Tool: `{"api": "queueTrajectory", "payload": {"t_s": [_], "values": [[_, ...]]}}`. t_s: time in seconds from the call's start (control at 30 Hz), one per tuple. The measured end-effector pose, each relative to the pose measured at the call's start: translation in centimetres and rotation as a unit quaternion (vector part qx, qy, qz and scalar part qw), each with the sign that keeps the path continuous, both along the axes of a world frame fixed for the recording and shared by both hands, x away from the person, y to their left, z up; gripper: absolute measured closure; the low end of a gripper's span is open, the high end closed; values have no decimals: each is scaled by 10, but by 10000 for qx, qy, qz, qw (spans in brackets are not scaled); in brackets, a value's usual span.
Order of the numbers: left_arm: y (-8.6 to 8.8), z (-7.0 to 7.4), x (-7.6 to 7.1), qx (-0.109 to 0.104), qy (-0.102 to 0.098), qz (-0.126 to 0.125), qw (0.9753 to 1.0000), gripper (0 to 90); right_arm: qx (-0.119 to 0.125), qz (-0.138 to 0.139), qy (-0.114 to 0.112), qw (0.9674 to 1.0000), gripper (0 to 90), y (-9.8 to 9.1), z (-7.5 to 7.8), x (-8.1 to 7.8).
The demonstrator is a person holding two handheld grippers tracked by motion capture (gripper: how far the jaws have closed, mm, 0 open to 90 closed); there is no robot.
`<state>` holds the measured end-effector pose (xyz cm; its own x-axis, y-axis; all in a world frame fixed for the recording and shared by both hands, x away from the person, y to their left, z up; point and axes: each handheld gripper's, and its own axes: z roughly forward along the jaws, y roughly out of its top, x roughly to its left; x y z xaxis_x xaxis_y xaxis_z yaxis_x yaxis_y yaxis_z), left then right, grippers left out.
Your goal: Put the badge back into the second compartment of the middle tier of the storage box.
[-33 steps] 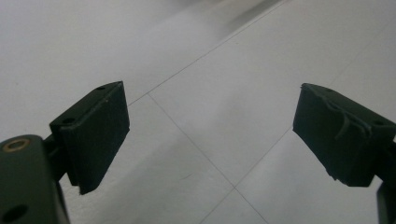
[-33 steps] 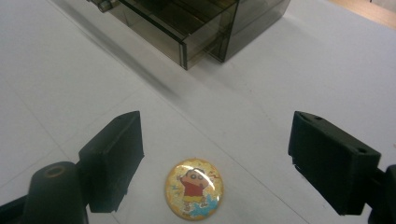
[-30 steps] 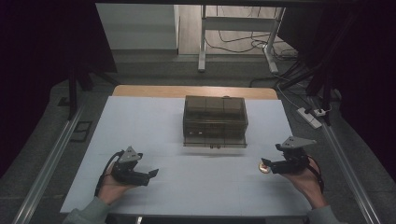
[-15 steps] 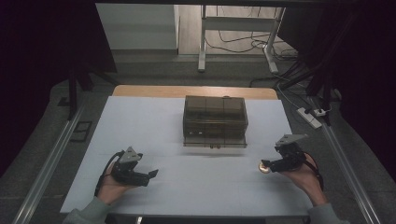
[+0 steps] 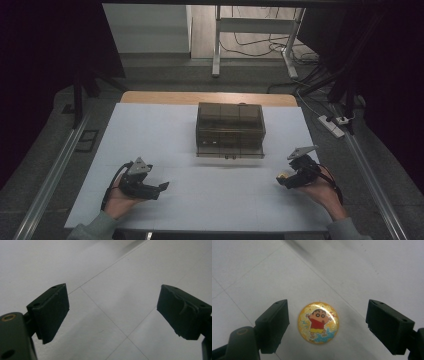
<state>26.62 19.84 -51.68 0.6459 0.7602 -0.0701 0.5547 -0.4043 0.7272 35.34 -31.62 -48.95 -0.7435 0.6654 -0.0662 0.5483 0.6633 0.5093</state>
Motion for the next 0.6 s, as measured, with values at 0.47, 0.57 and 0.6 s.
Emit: {"api": "queueTrajectory", "payload": {"t_s": [0.47, 0.57, 0.6], "values": [[1, 0, -1, 11, -2, 2, 10000, 111, -178, 11, 241, 9995, 228, 4, -9, 3], [1, 0, 0, 21, -1, -5, 10000, 111, -178, -16, 284, 9994, 244, 4, -11, 3], [1, 0, 0, 23, -1, -7, 10000, 111, -187, -15, 293, 9994, 249, 4, -11, 4]]}}
